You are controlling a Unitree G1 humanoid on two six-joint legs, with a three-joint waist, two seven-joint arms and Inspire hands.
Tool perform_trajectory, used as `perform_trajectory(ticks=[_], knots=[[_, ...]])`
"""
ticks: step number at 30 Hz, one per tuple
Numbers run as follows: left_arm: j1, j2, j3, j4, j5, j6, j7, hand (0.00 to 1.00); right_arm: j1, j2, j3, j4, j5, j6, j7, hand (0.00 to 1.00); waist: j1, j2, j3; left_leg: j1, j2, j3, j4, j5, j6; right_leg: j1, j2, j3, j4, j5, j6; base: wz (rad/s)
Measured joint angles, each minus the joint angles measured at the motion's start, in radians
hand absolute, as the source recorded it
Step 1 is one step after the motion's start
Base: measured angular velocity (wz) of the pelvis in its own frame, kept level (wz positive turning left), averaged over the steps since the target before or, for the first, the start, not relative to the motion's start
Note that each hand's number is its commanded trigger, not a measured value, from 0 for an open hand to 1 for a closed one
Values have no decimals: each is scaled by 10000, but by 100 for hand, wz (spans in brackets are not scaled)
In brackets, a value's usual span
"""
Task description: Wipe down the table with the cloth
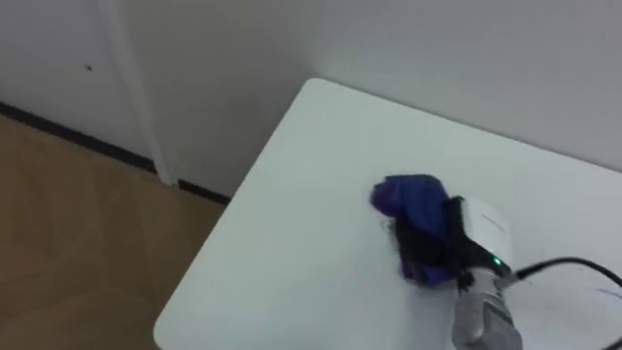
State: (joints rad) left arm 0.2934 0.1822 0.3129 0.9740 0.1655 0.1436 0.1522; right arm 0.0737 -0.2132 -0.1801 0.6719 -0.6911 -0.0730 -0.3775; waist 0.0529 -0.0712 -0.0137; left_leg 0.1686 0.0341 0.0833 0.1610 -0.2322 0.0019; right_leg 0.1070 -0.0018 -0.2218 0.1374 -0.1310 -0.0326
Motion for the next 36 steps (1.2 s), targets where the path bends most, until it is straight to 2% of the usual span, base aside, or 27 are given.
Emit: perform_trajectory(ticks=[3,5,7,8,10,11,12,13,14,15,16,18,19,21,23,24,26,28,29,31,32,33,34,36], knots=[[-321,-65,-110,-216,-140,-345,156,0,-14,-208,-328,481,268,10,-199,100,-129,1,-10,14,-1,32,-4,-19,32,-35,17,16,13,17,28,-19],[-497,-68,-439,-209,-542,-349,155,0,-162,-247,-281,589,421,162,-226,100,-168,50,-25,20,49,34,-15,-62,99,-93,60,1,105,20,27,-2],[-625,-190,-893,-206,-840,-357,192,0,-599,-201,73,471,433,808,-115,100,12,140,-25,29,72,33,-142,-82,127,-267,129,130,290,60,-39,-22],[-667,-224,-1006,-173,-941,-355,193,0,-742,-191,165,452,420,1001,-42,100,136,177,-23,29,71,51,-126,-85,132,-327,159,231,347,75,-63,-45],[-763,-300,-1303,-26,-961,-273,197,0,-1205,14,889,-233,163,2046,572,100,600,215,-11,-40,72,267,-95,-51,77,-572,225,430,481,147,-167,-43],[-812,-317,-1334,37,-947,-253,199,0,-1363,53,1182,-465,115,2278,788,100,763,208,-4,-56,69,283,-102,-38,62,-651,252,512,532,158,-202,-40],[-887,-348,-1349,132,-957,-202,209,0,-1789,143,1919,-907,-292,2635,1325,100,1031,199,16,-143,79,287,-102,1,32,-831,322,635,570,195,-281,-35],[-1049,-336,-1423,376,-966,-183,212,0,-2242,351,2783,-1525,-635,2872,1814,100,1299,183,69,-256,107,285,-100,69,-22,-993,372,688,671,220,-371,-27],[-1118,-338,-1451,457,-946,-154,212,0,-2494,486,3171,-1824,-763,2953,2046,100,1416,172,91,-331,119,271,-97,102,-50,-1095,380,688,681,219,-410,-4],[-1153,-341,-1521,561,-950,-109,211,0,-3238,713,3959,-2121,-1088,2940,2443,100,1590,106,149,-451,136,191,-84,152,-108,-1236,393,670,694,207,-469,13],[-1239,-350,-1605,674,-935,-51,209,0,-3921,814,4466,-2215,-1362,2770,2741,100,1783,114,204,-553,151,50,-69,184,-150,-1316,412,615,661,229,-524,27],[-1177,-329,-1612,674,-866,12,212,0,-4592,851,4715,-2198,-1383,2534,3001,100,2136,112,217,-619,143,-229,-96,284,-183,-1319,391,386,622,169,-544,55],[-1051,-272,-1614,674,-857,58,227,0,-4717,851,4716,-2210,-1326,2467,3044,100,2337,92,208,-615,140,-408,-105,284,-182,-1231,366,213,593,94,-538,58],[-592,-213,-1580,677,-860,256,256,0,-4594,847,4682,-2134,-1396,2449,3060,100,2376,81,217,-574,140,-563,-105,279,-180,-995,341,-37,378,64,-517,41],[-216,-294,-1350,677,-855,442,252,0,-4081,840,4394,-1958,-1469,2349,3061,100,2320,58,215,-551,107,-589,-80,278,-180,-830,281,-186,243,37,-464,34],[-30,-375,-1252,677,-854,483,238,0,-3565,808,4062,-1731,-1476,2217,3023,100,2199,42,206,-538,64,-589,-81,279,-180,-736,224,-289,174,5,-410,31],[170,-457,-1188,666,-852,485,179,0,-2471,784,3450,-1574,-1143,1635,2535,100,1891,51,206,-509,48,-544,-85,279,-179,-665,157,-286,157,-50,-314,18],[293,-442,-923,646,-850,475,188,0,-1593,724,3012,-1480,-1015,824,1563,100,1222,95,205,-346,31,-366,-83,280,-177,-514,108,-232,138,-72,-262,-8],[285,-410,-823,612,-849,458,198,0,-1412,704,2833,-1360,-981,663,1342,100,1056,74,174,-312,26,-279,-82,280,-177,-499,103,-192,137,-83,-247,-18],[69,-371,-369,511,-447,270,262,0,-648,517,1696,-930,-846,266,382,100,598,58,143,-170,-5,115,-95,277,-174,-426,86,103,122,-127,-199,-23],[-14,-343,-330,480,-353,233,276,0,-427,441,1395,-831,-723,210,157,100,512,75,125,-145,-22,147,-96,275,-171,-401,76,159,123,-139,-175,-17],[-110,-322,-202,283,-318,167,278,0,-1,230,859,-584,-436,162,-314,100,297,90,64,-95,-62,220,-98,266,-156,-366,50,230,152,-155,-133,-13],[-176,-316,-119,139,-291,36,288,0,366,35,292,-249,-144,63,-747,100,115,161,7,5,-78,285,-109,208,-61,-307,56,279,163,-146,-101,-14],[-188,-320,-106,-25,-235,-96,328,0,731,-207,-442,318,279,29,-1270,100,-173,239,-54,109,-42,252,-109,96,83,-186,61,279,177,-144,-56,-12]])
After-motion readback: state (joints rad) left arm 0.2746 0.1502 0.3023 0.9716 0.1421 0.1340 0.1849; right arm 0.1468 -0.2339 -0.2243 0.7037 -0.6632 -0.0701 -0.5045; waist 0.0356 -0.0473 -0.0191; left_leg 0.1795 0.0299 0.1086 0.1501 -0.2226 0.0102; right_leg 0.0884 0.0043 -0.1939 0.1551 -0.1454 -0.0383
